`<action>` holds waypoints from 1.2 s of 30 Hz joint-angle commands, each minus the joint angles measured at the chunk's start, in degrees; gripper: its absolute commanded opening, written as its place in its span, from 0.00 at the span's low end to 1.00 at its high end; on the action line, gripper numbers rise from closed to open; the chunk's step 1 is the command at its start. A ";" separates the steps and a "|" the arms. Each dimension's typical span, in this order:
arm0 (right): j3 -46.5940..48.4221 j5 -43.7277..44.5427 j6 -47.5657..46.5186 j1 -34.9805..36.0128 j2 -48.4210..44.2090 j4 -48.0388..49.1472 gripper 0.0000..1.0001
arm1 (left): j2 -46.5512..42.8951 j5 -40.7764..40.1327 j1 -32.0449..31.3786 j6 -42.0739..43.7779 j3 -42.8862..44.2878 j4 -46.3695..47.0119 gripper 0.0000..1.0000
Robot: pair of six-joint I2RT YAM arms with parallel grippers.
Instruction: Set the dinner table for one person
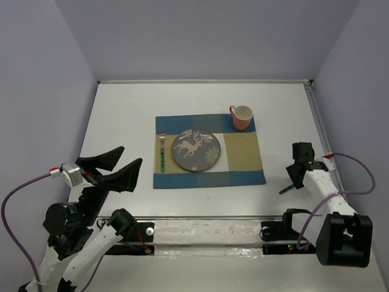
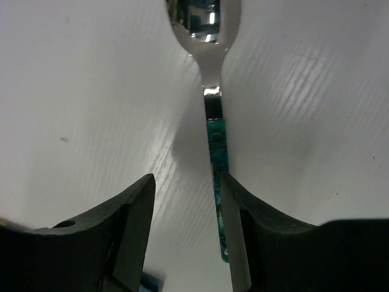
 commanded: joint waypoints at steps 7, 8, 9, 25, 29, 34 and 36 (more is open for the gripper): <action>1.19 -1.33 5.19 -4.05 6.05 1.34 0.54 | -1.93 -3.46 -2.89 1.45 0.19 0.74 0.99; 0.84 -1.59 5.28 -4.05 6.14 2.13 0.54 | -2.72 -3.55 -3.06 1.36 0.19 0.73 0.99; 0.66 -1.60 5.19 -4.05 6.49 2.48 0.54 | -3.68 -3.55 -3.15 1.45 0.19 0.65 0.99; 1.10 -2.65 -0.25 -5.10 9.95 8.29 0.00 | -3.61 -4.95 -3.15 1.45 0.28 0.21 0.99; 3.29 -5.02 -6.92 -5.10 2.11 8.55 0.00 | -2.72 -4.95 -3.15 1.45 0.28 0.21 0.99; 12.58 -7.48 -22.65 8.05 -1.68 8.55 0.00 | 0.87 -4.60 -2.02 1.54 0.28 0.12 0.99; 15.58 -9.58 -28.26 16.99 -1.60 8.99 0.00 | 2.80 -4.51 -0.79 1.54 0.28 0.12 0.99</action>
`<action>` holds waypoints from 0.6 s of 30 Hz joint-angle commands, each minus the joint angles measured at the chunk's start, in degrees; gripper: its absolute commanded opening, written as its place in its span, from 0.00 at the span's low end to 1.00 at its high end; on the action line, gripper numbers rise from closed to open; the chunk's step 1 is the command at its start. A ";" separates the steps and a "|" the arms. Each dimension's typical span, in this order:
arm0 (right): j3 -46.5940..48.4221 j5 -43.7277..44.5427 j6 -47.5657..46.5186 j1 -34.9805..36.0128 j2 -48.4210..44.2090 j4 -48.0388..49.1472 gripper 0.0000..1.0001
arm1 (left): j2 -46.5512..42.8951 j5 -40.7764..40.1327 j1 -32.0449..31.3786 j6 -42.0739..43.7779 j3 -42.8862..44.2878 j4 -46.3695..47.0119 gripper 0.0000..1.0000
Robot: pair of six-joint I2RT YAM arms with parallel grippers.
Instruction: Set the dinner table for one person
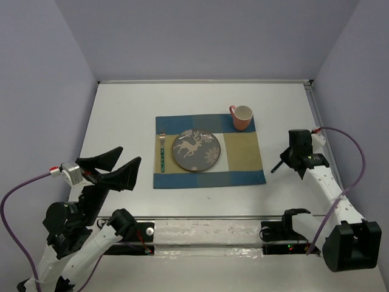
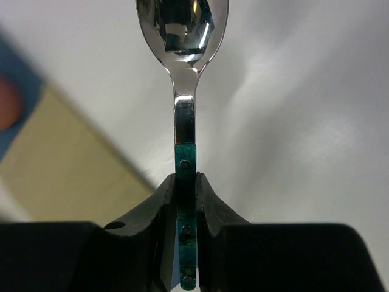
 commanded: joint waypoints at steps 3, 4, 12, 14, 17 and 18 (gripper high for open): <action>9.50 -5.82 -17.15 19.22 -0.39 4.36 0.00 | 6.03 0.34 3.90 0.95 0.19 1.45 0.99; 10.12 -6.95 -17.50 22.62 0.74 4.53 0.00 | 7.60 0.95 5.56 0.86 0.19 1.63 0.99; 10.30 -13.46 -21.19 31.70 11.46 13.40 0.00 | 15.79 3.15 11.99 0.86 0.19 2.42 0.99; 10.65 -13.99 -22.85 31.70 15.86 15.78 0.00 | 17.90 3.59 13.13 0.95 0.19 2.68 0.99; 12.23 -16.35 -24.00 31.70 20.25 18.49 0.00 | 19.91 3.42 15.07 0.86 0.19 2.94 0.99; 12.32 -16.80 -24.09 31.70 21.14 19.55 0.00 | 20.45 3.42 15.33 0.86 0.28 3.03 0.99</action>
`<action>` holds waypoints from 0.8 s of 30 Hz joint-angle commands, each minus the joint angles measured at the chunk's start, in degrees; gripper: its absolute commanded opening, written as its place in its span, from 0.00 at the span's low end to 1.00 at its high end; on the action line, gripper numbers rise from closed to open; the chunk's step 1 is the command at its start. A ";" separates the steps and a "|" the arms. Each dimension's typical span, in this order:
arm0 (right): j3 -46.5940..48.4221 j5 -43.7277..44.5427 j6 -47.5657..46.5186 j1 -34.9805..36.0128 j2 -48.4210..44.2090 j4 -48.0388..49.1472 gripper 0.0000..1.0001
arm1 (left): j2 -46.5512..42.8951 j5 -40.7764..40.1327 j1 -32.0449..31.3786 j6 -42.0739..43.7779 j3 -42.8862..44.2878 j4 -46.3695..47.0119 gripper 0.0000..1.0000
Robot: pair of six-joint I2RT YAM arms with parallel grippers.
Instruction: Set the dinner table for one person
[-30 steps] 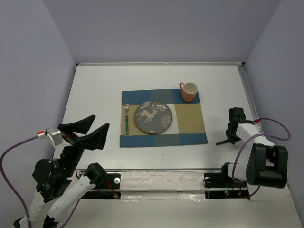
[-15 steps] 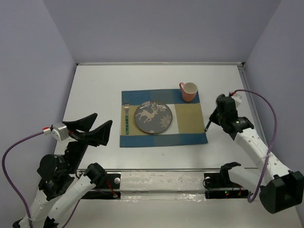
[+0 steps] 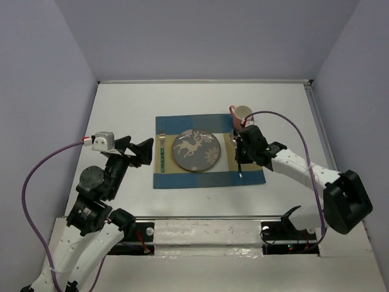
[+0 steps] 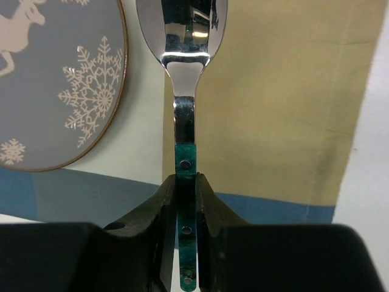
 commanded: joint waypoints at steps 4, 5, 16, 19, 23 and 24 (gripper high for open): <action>5.72 -3.30 -3.79 0.10 9.06 9.43 0.00 | 3.76 1.30 2.99 0.77 0.28 3.28 0.99; 6.35 -3.38 -3.35 0.10 10.22 9.78 0.00 | 3.85 1.30 3.08 0.77 0.28 3.28 0.99; 13.03 0.04 -0.54 -1.04 21.22 9.96 0.00 | 3.68 1.74 3.34 0.86 0.11 3.28 0.99; 13.64 0.48 -0.45 -1.04 22.45 9.78 0.00 | 3.67 1.82 3.34 0.86 0.19 3.28 0.99; 14.08 2.50 0.17 -1.57 23.24 9.25 0.00 | 3.59 2.00 3.34 0.86 0.11 3.28 0.99; 14.09 2.42 0.34 -1.57 23.33 9.25 0.00 | 3.59 2.00 3.34 0.86 0.11 3.28 0.99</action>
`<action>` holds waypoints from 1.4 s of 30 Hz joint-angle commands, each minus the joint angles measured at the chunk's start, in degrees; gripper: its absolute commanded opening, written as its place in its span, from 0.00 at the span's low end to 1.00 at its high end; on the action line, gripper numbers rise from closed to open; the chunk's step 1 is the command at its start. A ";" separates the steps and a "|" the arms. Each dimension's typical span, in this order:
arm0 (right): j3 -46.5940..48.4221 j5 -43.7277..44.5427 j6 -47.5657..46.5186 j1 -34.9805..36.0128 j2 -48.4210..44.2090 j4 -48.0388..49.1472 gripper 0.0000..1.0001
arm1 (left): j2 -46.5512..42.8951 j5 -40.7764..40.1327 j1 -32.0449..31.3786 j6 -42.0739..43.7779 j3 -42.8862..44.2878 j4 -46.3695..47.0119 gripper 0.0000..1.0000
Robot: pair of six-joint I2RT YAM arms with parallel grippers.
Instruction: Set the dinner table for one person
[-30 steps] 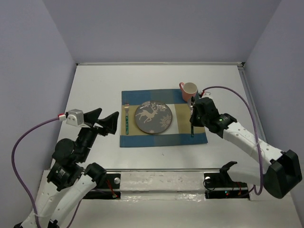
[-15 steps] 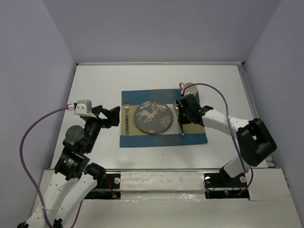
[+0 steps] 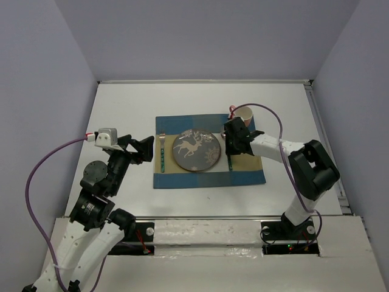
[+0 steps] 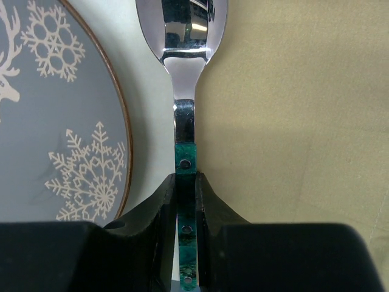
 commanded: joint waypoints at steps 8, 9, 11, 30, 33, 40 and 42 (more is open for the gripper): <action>4.39 4.13 1.29 -1.27 2.51 2.00 0.00 | -0.04 1.26 0.44 0.77 0.11 3.06 0.99; 4.39 4.48 1.29 -1.27 2.69 1.82 0.00 | -0.04 1.26 0.35 0.77 0.11 3.06 0.99; 4.56 4.83 1.29 -1.27 3.21 1.82 0.00 | -0.04 1.26 0.44 0.77 0.11 3.06 0.99; 5.36 5.80 1.99 -1.27 3.83 1.38 0.31 | -0.22 1.61 0.61 0.77 0.11 3.15 0.99; 4.92 5.36 2.25 -1.27 2.43 1.29 0.32 | -0.39 1.70 0.70 0.77 0.11 3.15 0.99; 3.43 4.04 2.69 -1.27 2.16 1.12 0.33 | -0.92 1.96 0.88 0.68 0.11 3.23 0.99; 3.16 4.04 2.87 -1.27 2.68 1.12 0.33 | -0.83 1.96 0.97 0.59 0.02 3.23 0.99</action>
